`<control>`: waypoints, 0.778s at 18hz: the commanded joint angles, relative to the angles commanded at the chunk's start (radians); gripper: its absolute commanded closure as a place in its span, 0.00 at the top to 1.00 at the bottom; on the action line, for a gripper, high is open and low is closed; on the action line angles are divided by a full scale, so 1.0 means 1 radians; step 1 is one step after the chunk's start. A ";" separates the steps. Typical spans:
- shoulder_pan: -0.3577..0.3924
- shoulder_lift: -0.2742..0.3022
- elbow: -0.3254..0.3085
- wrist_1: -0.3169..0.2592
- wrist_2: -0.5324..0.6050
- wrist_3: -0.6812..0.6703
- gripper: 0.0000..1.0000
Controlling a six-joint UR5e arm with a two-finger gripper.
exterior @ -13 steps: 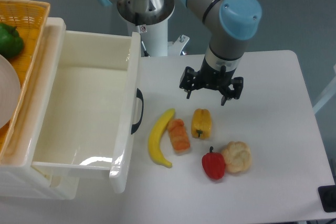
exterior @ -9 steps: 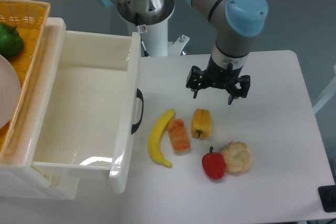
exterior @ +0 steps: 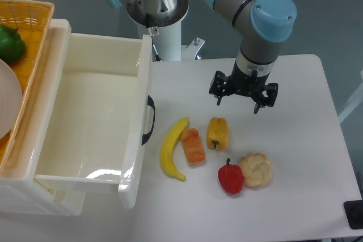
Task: Pick up the square bread
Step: 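Move the open gripper down toward the orange square bread piece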
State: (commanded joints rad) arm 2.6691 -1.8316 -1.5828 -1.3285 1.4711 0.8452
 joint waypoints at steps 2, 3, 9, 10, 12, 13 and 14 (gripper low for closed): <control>0.000 -0.001 -0.014 0.041 0.000 -0.003 1.00; 0.000 -0.003 -0.026 0.051 -0.003 -0.005 1.00; -0.009 -0.050 -0.062 0.083 -0.005 -0.119 1.00; -0.017 -0.063 -0.062 0.104 -0.003 -0.162 1.00; -0.032 -0.078 -0.062 0.129 -0.005 -0.218 1.00; -0.035 -0.089 -0.062 0.129 -0.003 -0.222 1.00; -0.037 -0.097 -0.057 0.130 -0.003 -0.225 1.00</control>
State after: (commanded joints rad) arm 2.6323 -1.9281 -1.6399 -1.1981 1.4680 0.6198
